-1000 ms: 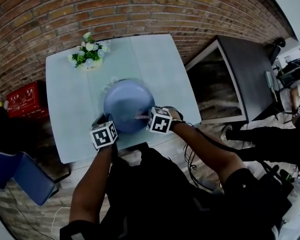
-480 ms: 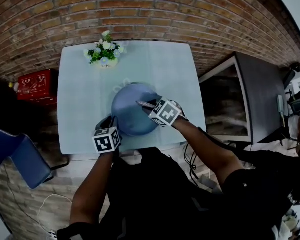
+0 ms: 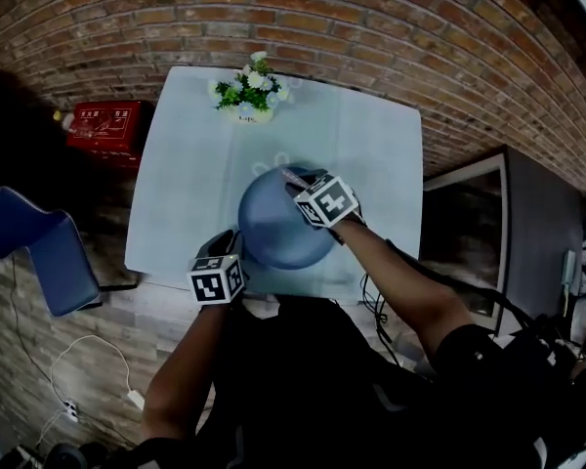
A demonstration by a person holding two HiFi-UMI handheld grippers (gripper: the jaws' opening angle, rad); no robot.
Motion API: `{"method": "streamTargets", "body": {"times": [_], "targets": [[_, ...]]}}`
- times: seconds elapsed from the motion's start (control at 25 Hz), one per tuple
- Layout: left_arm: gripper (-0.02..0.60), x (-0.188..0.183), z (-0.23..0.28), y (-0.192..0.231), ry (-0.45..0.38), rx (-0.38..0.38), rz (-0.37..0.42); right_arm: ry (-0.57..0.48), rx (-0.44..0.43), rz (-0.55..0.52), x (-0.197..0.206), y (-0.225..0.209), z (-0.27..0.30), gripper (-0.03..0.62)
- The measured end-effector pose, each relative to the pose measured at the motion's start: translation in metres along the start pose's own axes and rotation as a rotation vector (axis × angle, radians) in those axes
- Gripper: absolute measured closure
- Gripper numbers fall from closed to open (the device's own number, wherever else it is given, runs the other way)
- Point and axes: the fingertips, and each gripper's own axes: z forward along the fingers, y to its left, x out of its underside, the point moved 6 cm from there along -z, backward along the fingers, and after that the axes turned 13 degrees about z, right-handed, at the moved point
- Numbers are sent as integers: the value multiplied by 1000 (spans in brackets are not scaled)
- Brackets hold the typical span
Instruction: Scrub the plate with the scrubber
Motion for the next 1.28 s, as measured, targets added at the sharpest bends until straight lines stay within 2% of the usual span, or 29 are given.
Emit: {"method": "streamTargets", "body": {"times": [0.2,0.4,0.52,0.68,0.8,1.12,1.28], "targets": [[501,2,-1,-5,-15,-37,-18,23,-43,-7,-6,7,14,531],[541,2,2,-11,-28,-61,27,47,-69,-25,-12,24,20,531],[543,3,2,-12,-38,-60,-10,64,-76,-41,-11,35,24,531],[542,3,4,-10,-44,-70,2,77,-98,-30,-12,46,28,531],[542,4,2,-10,-49,-68,-16,89,-118,-34,-11,56,31,531],[543,5,-1,-11,-64,-64,-50,104,-158,-100,-4,73,36,531],[542,9,-4,-8,-65,-67,-34,113,-191,-151,5,82,42,531]]}}
